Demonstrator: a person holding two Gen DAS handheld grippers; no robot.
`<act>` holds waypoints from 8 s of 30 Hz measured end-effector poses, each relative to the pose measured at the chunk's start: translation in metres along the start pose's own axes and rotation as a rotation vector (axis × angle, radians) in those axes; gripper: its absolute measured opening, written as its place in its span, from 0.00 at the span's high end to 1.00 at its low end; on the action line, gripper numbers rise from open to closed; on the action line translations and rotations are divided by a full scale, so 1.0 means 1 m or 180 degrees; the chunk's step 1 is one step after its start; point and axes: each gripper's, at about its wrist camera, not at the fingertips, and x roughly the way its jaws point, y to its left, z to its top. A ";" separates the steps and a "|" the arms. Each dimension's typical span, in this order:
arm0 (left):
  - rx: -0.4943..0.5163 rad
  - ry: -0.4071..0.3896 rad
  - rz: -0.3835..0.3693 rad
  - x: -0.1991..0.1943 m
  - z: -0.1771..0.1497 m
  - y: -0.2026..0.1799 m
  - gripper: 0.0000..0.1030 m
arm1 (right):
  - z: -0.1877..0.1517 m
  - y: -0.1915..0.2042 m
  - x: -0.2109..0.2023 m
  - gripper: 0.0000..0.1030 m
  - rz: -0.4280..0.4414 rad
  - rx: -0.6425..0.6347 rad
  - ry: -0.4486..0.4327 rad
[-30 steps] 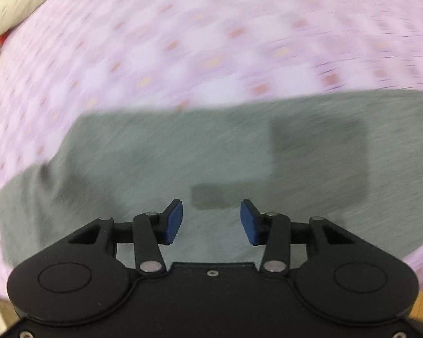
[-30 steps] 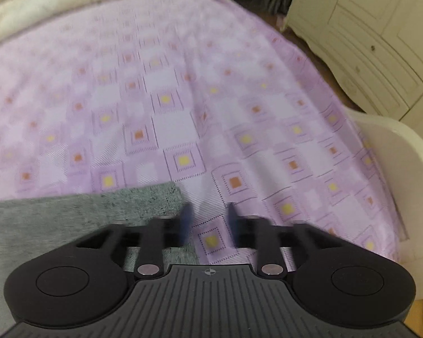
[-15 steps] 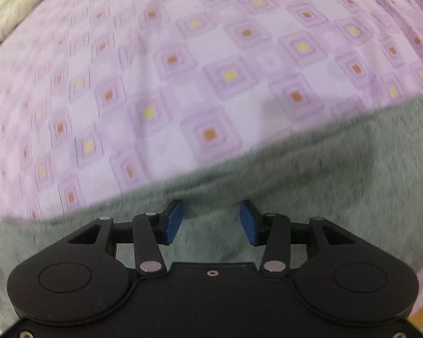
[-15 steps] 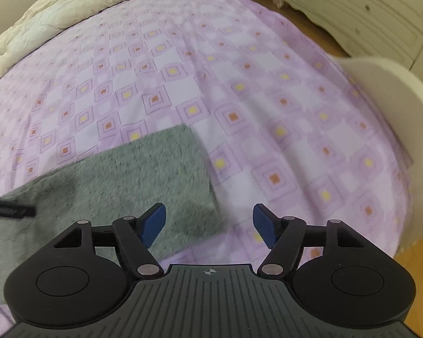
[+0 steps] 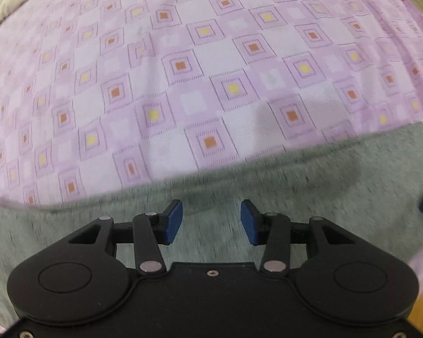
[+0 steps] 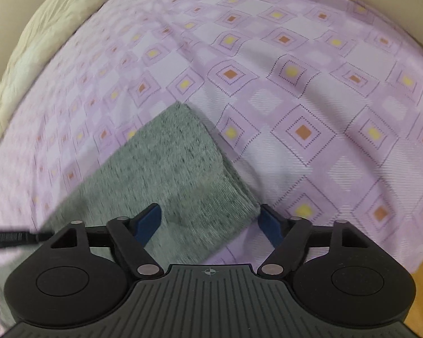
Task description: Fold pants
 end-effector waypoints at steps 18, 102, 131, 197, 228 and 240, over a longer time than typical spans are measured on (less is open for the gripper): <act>0.0255 0.0195 -0.0042 0.000 -0.100 0.009 0.47 | -0.007 0.050 -0.047 0.88 -0.0096 -0.0624 -0.0323; -0.0699 -0.0080 0.0213 -0.005 -0.198 0.215 0.25 | -0.094 0.274 0.067 0.91 -0.0136 -0.2201 0.0928; -0.1385 0.0203 0.0134 -0.060 -0.230 0.301 0.33 | -0.244 0.403 0.025 0.46 0.1537 -0.5665 0.0959; -0.1017 -0.0138 0.0357 -0.153 -0.269 0.323 0.27 | -0.146 0.204 -0.027 0.88 0.0008 -0.2181 0.0654; -0.0222 -0.0320 0.0295 -0.096 -0.253 0.481 0.27 | -0.236 0.453 -0.014 0.61 0.0639 -0.3103 0.0312; -0.0221 -0.0609 0.0419 -0.110 -0.276 0.475 0.27 | -0.232 0.511 0.041 0.54 0.0747 -0.3537 0.0861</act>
